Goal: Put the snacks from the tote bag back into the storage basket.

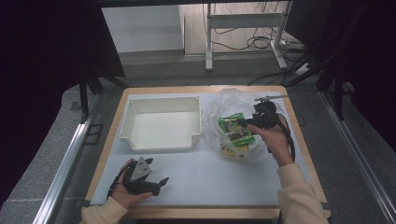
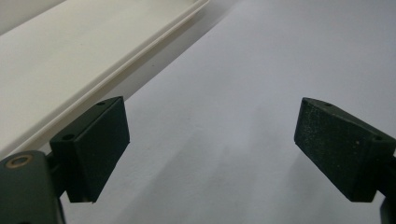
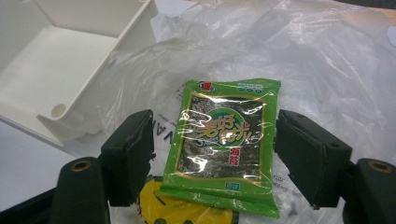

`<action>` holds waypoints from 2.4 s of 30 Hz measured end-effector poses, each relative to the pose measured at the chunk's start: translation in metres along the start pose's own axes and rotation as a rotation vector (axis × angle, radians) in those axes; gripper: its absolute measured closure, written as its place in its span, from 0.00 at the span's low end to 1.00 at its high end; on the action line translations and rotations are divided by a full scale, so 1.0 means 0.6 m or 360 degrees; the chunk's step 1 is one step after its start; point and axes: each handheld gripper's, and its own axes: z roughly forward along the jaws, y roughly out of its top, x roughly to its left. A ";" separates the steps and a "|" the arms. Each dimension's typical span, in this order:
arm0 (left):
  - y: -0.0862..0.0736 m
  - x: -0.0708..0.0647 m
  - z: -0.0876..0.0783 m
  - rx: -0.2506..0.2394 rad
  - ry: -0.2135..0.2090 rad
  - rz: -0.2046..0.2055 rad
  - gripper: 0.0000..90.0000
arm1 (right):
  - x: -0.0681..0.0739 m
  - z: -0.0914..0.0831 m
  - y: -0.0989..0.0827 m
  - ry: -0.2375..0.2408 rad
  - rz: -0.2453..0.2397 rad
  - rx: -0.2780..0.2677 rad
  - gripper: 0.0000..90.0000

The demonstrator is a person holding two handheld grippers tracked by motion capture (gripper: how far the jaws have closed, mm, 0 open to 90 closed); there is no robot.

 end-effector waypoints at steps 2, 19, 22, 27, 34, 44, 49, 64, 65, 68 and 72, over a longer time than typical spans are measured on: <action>0.000 -0.001 0.000 0.0004 0.0001 0.0005 0.11 | -0.007 0.007 0.001 -0.0002 0.0011 0.0022 0.33; 0.000 0.002 -0.001 0.0004 0.0010 -0.0003 0.11 | -0.036 0.071 0.019 -0.0025 0.0020 0.0205 0.34; -0.001 0.001 -0.001 0.0003 0.0012 -0.0003 0.11 | -0.039 0.077 0.018 -0.0025 0.0023 0.0218 0.34; 0.000 0.000 0.001 0.0010 0.0016 0.0002 0.11 | -0.046 0.088 0.017 -0.0035 0.0036 0.0257 0.38; -0.001 0.001 0.001 0.0014 0.0021 0.0001 0.11 | -0.061 0.099 0.015 -0.0037 0.0057 0.0286 0.42; -0.001 0.000 0.002 0.0019 0.0024 0.0004 0.11 | -0.070 0.123 0.013 -0.0063 0.0060 0.0329 0.47; -0.001 0.001 0.002 0.0017 0.0024 0.0005 0.11 | -0.068 0.138 0.014 -0.0088 0.0056 0.0352 0.47; -0.001 0.000 0.002 0.0011 0.0016 0.0004 0.11 | -0.073 0.164 0.017 -0.0164 0.0044 0.0518 0.62; -0.001 0.000 0.002 0.0011 0.0017 0.0004 0.11 | -0.073 0.165 0.017 -0.0167 0.0041 0.0523 0.63; -0.001 0.001 0.001 0.0011 0.0017 0.0003 0.11 | -0.076 0.170 0.015 -0.0168 0.0046 0.0554 0.67; -0.001 0.001 0.001 0.0009 0.0017 0.0002 0.11 | -0.082 0.172 0.015 -0.0159 0.0083 0.0574 0.74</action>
